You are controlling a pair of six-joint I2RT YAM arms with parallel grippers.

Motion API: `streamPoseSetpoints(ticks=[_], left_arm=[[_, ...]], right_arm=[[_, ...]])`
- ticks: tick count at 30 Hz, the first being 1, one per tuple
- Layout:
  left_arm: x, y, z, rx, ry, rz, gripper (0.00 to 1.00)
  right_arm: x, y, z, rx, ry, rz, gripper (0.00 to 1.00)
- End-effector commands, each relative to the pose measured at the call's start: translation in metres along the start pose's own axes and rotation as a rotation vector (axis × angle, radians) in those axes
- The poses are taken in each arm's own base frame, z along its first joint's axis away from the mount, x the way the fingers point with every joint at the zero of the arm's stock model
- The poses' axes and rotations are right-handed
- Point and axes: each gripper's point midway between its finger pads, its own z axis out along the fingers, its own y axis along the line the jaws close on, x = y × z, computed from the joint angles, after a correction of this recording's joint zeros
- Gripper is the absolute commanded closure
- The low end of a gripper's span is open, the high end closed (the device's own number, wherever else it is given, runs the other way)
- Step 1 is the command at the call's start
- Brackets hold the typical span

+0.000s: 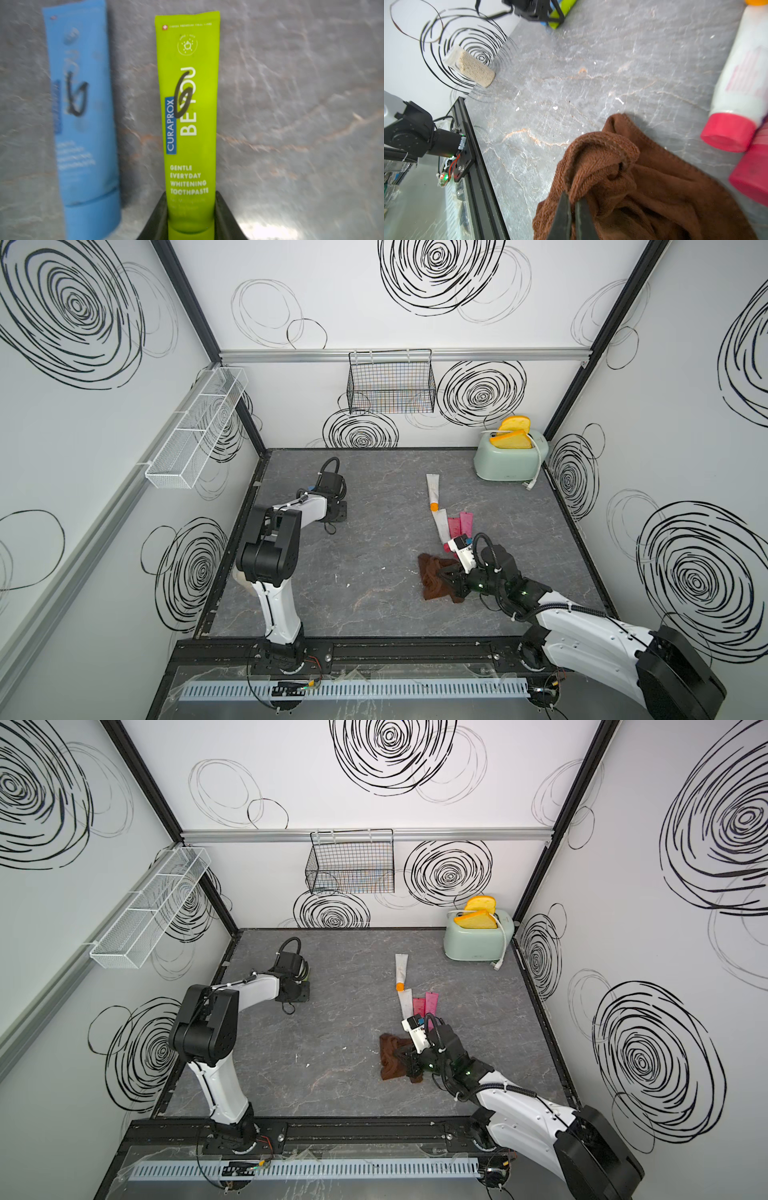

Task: Wipe the surface of the toothpaste tube
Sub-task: Move the toothpaste to the center of the board.

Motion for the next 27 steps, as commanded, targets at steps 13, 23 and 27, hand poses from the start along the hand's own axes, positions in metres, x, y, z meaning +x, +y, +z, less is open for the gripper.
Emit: streamPoseSetpoints(ticks=[13,23,27], left_arm=[[0.086,-0.131,-0.088,0.209,-0.134,0.276,0.9],[0.168,-0.161,-0.124,0.372,-0.155,0.384,0.73],[0.181,-0.161,-0.121,0.39,-0.14,0.403,0.64]], right_arm=[[-0.046,-0.003,0.005,-0.043,0.031,0.068,1.0],[-0.052,-0.007,0.025,-0.058,0.095,0.086,1.0],[-0.05,-0.013,0.028,-0.035,0.11,0.08,1.0]])
